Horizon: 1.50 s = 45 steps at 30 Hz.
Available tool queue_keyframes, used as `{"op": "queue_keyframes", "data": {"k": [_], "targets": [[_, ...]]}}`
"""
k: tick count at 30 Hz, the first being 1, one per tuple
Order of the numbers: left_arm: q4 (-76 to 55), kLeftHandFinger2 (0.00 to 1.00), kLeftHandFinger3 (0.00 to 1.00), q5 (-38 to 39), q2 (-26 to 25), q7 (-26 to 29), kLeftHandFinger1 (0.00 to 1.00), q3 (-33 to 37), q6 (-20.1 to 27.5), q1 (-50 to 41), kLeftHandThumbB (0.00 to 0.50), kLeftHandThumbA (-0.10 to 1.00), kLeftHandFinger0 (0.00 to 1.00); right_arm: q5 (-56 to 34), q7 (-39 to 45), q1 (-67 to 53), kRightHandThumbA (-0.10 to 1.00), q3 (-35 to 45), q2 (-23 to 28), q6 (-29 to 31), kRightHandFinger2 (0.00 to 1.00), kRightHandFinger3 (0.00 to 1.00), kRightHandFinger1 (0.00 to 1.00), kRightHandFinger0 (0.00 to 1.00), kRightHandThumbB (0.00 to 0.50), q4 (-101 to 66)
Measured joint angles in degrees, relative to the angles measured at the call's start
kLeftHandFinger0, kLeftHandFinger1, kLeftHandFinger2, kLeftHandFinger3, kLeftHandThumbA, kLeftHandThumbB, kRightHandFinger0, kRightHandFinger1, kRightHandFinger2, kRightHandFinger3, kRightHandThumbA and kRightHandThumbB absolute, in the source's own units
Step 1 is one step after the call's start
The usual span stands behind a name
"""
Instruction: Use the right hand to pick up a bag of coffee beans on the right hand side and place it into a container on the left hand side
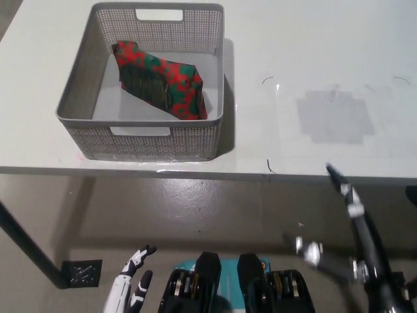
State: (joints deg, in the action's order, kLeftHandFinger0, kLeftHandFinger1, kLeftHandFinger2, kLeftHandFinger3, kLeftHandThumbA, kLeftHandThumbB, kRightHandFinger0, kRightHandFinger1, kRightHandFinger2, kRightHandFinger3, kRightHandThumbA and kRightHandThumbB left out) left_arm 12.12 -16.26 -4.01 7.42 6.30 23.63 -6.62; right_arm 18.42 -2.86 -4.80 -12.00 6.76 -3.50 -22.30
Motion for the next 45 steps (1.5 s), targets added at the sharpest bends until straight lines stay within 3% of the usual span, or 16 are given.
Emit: {"op": "queue_keyframes", "data": {"k": [2,3,7,9,13,16,18,24,29,35,38,45], "targets": [[-0.16,1.00,1.00,0.11,-0.36,0.00,1.00,-0.25,-0.05,0.50,0.384,1.00,1.00,-0.83,-0.02,-4.61,1.00,-1.13,-0.77,2.19,1.00,1.00,1.00,1.00,0.242,-1.01],[-0.27,1.00,1.00,0.14,-0.45,0.00,1.00,-0.33,-0.11,0.66,0.384,1.00,1.00,-1.16,-0.02,-5.92,1.00,-1.38,-1.17,2.89,1.00,1.00,1.00,1.00,0.223,-0.98],[-1.82,1.00,1.00,0.28,-0.61,0.00,1.00,-1.24,-0.62,1.43,0.379,1.00,1.00,-2.60,-0.10,-9.14,1.00,-2.61,-3.50,6.73,1.00,1.00,1.00,1.00,0.228,1.40],[-2.81,1.00,1.00,0.36,-0.60,-0.01,1.00,-1.85,-1.01,1.69,0.350,1.00,1.00,-3.13,-0.14,-9.37,1.00,-2.94,-4.55,8.28,1.00,1.00,1.00,1.00,0.184,3.08],[-4.26,1.00,1.00,0.45,-0.61,-0.01,1.00,-2.96,-1.95,2.22,0.329,1.00,1.00,-4.02,-0.39,-8.78,1.00,-3.04,-6.68,11.45,1.00,1.00,1.00,1.00,0.200,8.32],[-5.02,1.00,1.00,0.48,-0.63,-0.01,1.00,-3.44,-2.92,2.64,0.294,1.00,1.00,-4.26,-0.72,-7.48,1.00,-2.96,-8.18,13.89,1.00,1.00,1.00,1.00,0.247,13.20],[-6.08,1.00,1.00,0.47,-0.62,-0.04,1.00,-3.69,-3.77,2.80,0.272,1.00,1.00,-4.31,-1.23,-6.37,1.00,-2.55,-9.32,15.86,1.00,1.00,1.00,1.00,0.238,16.30],[-7.80,1.00,1.00,0.48,-0.68,-0.39,1.00,-4.21,-5.66,3.43,0.237,1.00,1.00,-3.94,-2.30,-4.10,1.00,-1.26,-10.57,18.78,1.00,1.00,1.00,1.00,0.194,19.40],[-8.21,1.00,1.00,0.48,-0.82,-0.94,1.00,-4.23,-7.20,4.94,0.262,1.00,1.00,-3.93,-2.80,-1.37,1.00,0.56,-10.61,20.09,1.00,1.00,1.00,1.00,0.156,22.35],[-8.85,1.00,1.00,0.83,-0.76,-1.51,1.00,-4.16,-8.32,8.20,0.179,1.00,1.00,-3.94,-3.06,1.82,1.00,2.26,-10.70,20.61,1.00,1.00,1.00,1.00,0.086,23.61],[-10.23,1.00,1.00,0.80,-0.71,-1.74,1.00,-4.15,-9.48,8.14,0.153,1.00,1.00,-3.98,-3.05,2.00,1.00,2.53,-10.68,20.64,1.00,1.00,1.00,1.00,0.087,24.05],[-14.36,1.00,1.00,0.39,-0.74,-2.19,1.00,-4.17,-12.78,8.17,0.148,1.00,1.00,-3.88,-2.93,2.54,0.92,2.62,-10.69,20.56,1.00,1.00,1.00,1.00,0.025,23.69]]}}
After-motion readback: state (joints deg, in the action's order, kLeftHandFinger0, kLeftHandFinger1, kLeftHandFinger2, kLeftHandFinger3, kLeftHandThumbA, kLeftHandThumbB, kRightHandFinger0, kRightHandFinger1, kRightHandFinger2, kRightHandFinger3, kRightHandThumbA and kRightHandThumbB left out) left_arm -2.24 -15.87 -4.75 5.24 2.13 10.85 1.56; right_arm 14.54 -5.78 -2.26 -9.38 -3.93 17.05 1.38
